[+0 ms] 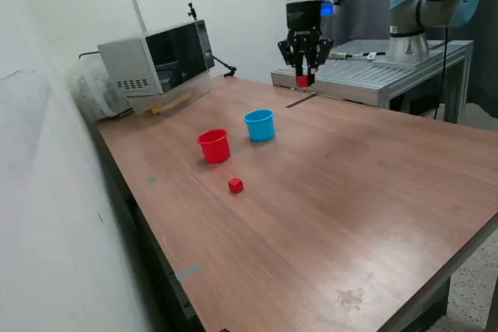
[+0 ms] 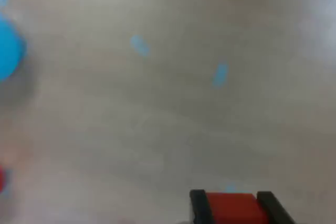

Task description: Place red objects in the red bin, and blue objects in the blue bin.

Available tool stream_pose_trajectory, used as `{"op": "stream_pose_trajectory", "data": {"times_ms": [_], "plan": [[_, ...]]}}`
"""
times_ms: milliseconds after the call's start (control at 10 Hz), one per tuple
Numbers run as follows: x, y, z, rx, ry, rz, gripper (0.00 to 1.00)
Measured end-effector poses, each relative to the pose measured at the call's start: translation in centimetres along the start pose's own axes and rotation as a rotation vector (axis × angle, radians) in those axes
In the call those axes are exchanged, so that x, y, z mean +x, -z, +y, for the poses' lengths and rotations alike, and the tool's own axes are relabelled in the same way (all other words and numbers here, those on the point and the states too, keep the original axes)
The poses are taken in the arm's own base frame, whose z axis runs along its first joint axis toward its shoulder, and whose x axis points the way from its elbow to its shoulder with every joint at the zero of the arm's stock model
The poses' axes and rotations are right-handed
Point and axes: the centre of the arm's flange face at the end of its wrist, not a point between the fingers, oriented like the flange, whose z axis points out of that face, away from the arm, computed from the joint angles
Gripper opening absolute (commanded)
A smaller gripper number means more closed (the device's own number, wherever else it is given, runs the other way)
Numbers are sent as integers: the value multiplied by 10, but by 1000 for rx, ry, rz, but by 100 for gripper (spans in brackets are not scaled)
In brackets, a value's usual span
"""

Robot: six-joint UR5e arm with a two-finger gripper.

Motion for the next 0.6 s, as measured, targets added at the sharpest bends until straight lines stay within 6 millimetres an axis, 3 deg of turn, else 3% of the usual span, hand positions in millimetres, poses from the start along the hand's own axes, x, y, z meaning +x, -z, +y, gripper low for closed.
{"op": "stream_pose_trajectory", "data": {"times_ms": [200, 400, 600], "plan": [[-65, 5, 44, -50, -81, -47, 0], [-137, -17, 73, -57, -163, -91, 0], [-183, -50, 83, -40, -212, -104, 0]]}}
